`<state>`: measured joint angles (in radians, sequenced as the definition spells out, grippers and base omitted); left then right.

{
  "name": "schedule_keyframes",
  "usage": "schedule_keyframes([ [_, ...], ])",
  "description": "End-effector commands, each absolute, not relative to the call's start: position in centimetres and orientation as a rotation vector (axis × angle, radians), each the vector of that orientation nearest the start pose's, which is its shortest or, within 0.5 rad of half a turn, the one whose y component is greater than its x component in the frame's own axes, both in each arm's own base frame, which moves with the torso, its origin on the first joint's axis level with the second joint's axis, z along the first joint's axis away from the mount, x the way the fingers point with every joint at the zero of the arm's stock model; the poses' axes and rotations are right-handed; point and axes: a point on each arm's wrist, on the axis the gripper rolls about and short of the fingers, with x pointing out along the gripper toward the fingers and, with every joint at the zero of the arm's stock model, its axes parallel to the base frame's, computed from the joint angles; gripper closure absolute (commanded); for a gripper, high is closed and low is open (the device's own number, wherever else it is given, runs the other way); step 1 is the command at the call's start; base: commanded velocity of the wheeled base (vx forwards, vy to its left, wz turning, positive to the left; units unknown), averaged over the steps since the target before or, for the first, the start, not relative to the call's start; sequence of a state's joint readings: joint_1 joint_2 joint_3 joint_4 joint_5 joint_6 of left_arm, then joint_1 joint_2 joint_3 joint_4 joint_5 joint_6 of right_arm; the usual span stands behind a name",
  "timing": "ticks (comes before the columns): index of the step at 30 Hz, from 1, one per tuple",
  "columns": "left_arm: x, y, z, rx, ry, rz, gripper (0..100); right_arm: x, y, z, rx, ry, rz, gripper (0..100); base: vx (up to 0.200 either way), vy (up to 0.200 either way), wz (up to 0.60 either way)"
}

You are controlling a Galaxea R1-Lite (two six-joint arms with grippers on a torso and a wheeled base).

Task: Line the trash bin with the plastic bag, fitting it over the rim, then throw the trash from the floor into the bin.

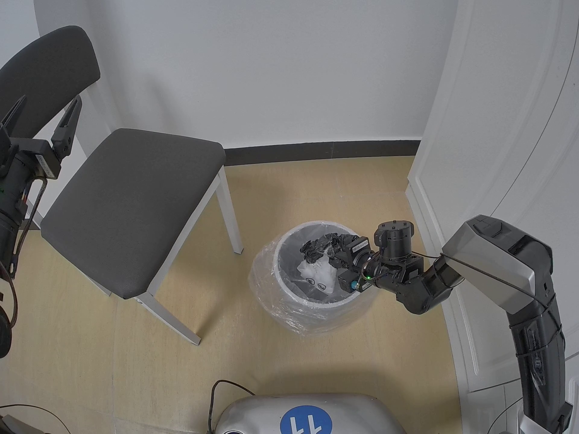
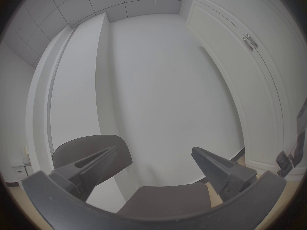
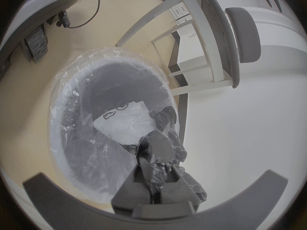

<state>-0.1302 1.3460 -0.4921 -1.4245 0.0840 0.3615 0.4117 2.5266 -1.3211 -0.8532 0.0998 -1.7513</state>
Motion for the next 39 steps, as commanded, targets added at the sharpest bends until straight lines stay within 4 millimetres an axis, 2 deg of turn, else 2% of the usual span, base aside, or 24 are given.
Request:
schedule_keyframes([
  [1,19.1,-2.6,26.3,0.289,-0.558,0.043,0,42.7,19.4,3.2,-1.745,-0.200,0.687,100,0.000,0.000,0.00],
  [7,19.1,-2.6,26.3,0.295,-0.559,0.042,0,42.4,19.9,4.7,-1.755,-0.201,0.706,100,0.000,0.000,0.00],
  [15,19.1,-2.6,26.2,0.315,-0.555,0.048,0,42.6,20.9,4.8,-1.781,-0.210,0.735,100,0.000,0.000,0.00],
  [33,19.1,-2.7,26.2,0.316,-0.555,0.047,0,42.6,20.4,4.9,-1.853,-0.198,0.759,100,0.000,0.000,0.00],
  [34,19.1,-2.7,26.2,0.316,-0.554,0.047,0,42.7,20.3,4.9,-1.863,-0.202,0.756,0,0.000,0.000,0.00],
  [39,19.1,-2.7,26.2,0.316,-0.554,0.047,0,42.8,20.1,4.9,-1.887,-0.204,0.751,0,0.000,0.000,0.00],
])
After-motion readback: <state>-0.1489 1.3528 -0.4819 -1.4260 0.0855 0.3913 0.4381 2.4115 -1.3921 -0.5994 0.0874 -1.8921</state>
